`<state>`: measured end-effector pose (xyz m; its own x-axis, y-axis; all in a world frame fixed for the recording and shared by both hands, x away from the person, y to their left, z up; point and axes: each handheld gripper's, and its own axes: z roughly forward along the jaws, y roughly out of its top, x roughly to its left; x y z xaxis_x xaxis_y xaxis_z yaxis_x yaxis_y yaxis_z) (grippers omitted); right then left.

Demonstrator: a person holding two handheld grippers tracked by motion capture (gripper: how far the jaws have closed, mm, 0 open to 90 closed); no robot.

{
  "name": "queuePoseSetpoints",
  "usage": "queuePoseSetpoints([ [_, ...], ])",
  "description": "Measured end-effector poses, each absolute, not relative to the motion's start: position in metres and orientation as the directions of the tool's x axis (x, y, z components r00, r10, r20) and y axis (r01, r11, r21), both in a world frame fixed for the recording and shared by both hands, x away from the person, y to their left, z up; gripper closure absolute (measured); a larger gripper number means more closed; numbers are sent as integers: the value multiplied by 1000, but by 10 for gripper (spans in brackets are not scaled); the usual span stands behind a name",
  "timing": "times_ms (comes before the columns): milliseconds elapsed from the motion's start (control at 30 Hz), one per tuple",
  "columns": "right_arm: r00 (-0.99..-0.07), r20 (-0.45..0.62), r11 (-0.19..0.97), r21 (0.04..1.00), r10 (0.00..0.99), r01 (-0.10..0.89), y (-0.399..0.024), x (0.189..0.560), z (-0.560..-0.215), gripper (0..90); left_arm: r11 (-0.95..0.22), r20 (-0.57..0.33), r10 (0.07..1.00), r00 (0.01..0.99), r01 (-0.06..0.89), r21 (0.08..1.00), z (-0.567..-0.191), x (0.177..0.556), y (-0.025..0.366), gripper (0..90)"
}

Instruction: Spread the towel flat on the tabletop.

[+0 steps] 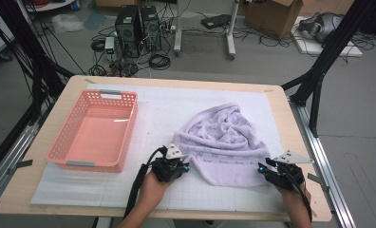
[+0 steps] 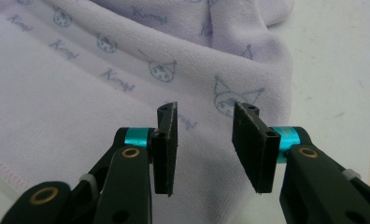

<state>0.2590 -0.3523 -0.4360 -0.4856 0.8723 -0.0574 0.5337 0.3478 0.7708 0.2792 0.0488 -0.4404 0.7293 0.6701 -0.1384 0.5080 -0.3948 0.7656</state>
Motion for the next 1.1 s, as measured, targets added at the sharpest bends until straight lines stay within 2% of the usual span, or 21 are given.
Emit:
queuePoseSetpoints([
  [267, -472, -44, 337, 759, 880, 557, -356, 258, -437, 593, -350, -172, 681, 712, 523, 777, -433, 246, 106, 823],
  [500, -498, 13, 328, 738, 867, 590, -351, 254, -440, 568, -333, -214, 657, 723, 532, 779, -438, 220, 125, 813],
  [567, -509, 17, 341, 723, 861, 601, -346, 254, -443, 559, -299, -222, 673, 705, 534, 791, -442, 219, 126, 755],
  [667, -536, 10, 370, 713, 844, 595, -340, 255, -443, 605, -267, -216, 691, 689, 522, 810, -441, 223, 125, 547],
  [700, -540, 7, 375, 712, 841, 594, -338, 254, -443, 643, -255, -206, 697, 687, 505, 824, -438, 224, 125, 493],
  [733, -552, 12, 381, 712, 834, 590, -337, 254, -443, 726, -238, -205, 699, 685, 493, 837, -436, 226, 125, 466],
  [767, -569, 22, 387, 711, 822, 587, -336, 253, -442, 819, -219, -210, 701, 681, 486, 846, -434, 228, 125, 455],
  [800, -583, 21, 400, 708, 812, 582, -335, 252, -442, 858, -208, -212, 705, 677, 483, 850, -433, 231, 124, 451],
  [867, -591, -35, 445, 694, 806, 566, -332, 252, -440, 868, -211, -203, 711, 673, 480, 852, -432, 238, 120, 445],
  [1000, -539, -189, 525, 622, 821, 581, -340, 244, -430, 869, -225, -206, 726, 656, 510, 830, -438, 250, 108, 428],
  [1067, -515, -183, 503, 626, 837, 596, -349, 240, -428, 836, -246, -215, 720, 659, 533, 809, -444, 253, 99, 414],
  [1100, -512, -144, 470, 654, 847, 593, -353, 239, -428, 756, -262, -218, 711, 669, 539, 801, -446, 254, 95, 412],
])
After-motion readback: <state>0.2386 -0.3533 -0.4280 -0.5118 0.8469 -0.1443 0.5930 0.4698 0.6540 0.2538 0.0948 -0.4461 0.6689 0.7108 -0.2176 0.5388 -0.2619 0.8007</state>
